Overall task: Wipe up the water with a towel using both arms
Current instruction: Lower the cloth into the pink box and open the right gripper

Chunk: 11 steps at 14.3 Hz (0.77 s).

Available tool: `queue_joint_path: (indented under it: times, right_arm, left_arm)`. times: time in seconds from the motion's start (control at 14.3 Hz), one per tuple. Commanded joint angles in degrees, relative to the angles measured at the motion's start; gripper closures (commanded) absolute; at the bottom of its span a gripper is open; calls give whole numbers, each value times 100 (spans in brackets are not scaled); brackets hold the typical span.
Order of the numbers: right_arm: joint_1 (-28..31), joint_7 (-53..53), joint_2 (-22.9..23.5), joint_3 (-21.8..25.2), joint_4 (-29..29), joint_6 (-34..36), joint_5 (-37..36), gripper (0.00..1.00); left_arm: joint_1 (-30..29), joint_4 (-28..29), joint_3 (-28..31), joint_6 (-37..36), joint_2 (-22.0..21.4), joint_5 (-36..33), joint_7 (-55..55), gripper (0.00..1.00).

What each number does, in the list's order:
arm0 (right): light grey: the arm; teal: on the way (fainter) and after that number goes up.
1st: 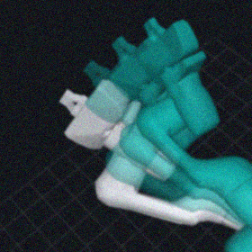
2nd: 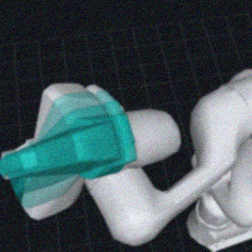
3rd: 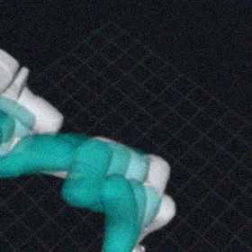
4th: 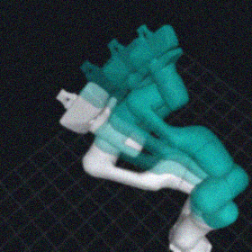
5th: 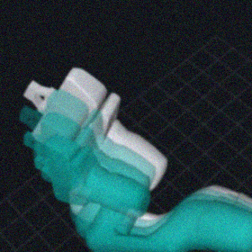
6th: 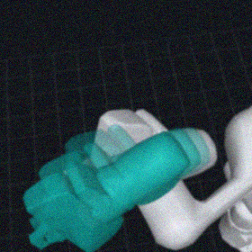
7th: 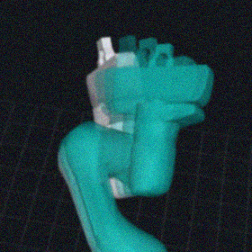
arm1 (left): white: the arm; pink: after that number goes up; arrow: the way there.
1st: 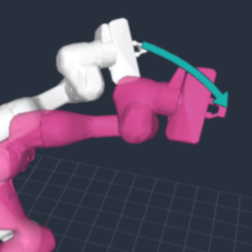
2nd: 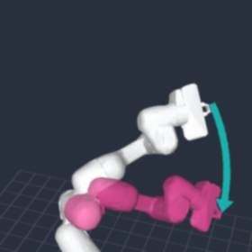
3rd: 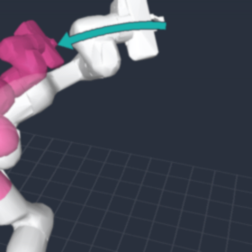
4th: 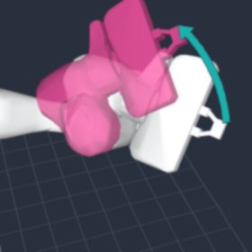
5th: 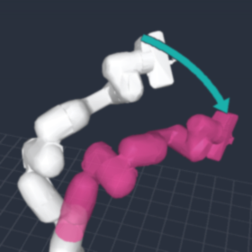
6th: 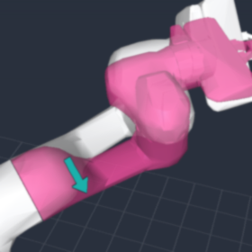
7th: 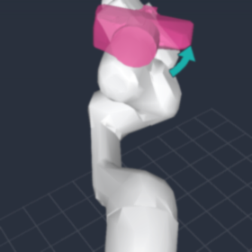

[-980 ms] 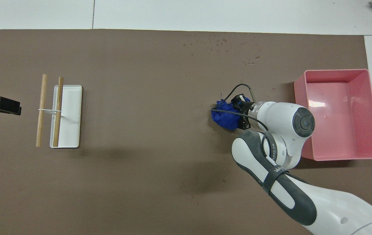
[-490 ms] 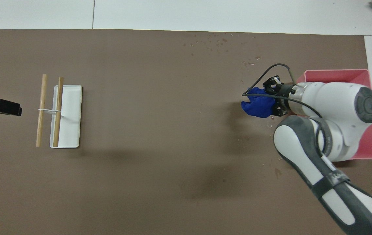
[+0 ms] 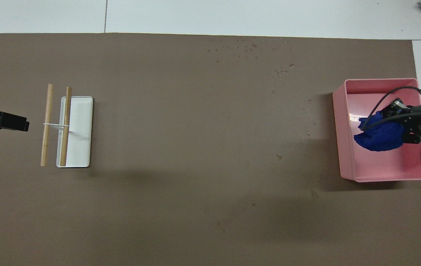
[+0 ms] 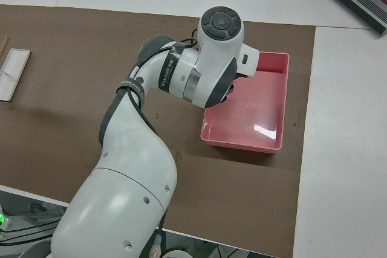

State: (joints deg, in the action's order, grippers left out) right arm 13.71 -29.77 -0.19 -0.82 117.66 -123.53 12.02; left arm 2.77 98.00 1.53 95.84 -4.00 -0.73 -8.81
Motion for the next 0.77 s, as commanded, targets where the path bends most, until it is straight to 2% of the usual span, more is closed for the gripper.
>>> queue_joint_path:
  times: [0.0, 0.14, 0.21, 0.42, 0.49, 0.7]
  right_arm:
    - [456, 996, 159, -85, 405, -109, -103, 100]
    - [527, 1341, 457, -85, 477, -293, -147, 100]
    - [658, 1656, 615, -85, 477, -633, -286, 100]
    - [720, 1974, 766, -94, 512, -848, -367, 100]
    - [721, 2271, 766, -94, 503, -770, -367, 1]
    - [625, 2546, 731, -120, 442, -725, -393, 0]
  left_arm:
    - [13, 123, 57, -12, -128, 55, -24, 0]
    - [22, 123, 57, -30, -128, 55, -24, 0]
    - [39, 123, 57, -12, -128, 55, -24, 0]
    - [48, 123, 57, -12, -128, 55, -24, 0]
    - [48, 123, 57, -30, -128, 55, -24, 0]
    - [48, 123, 57, -12, -128, 55, -24, 0]
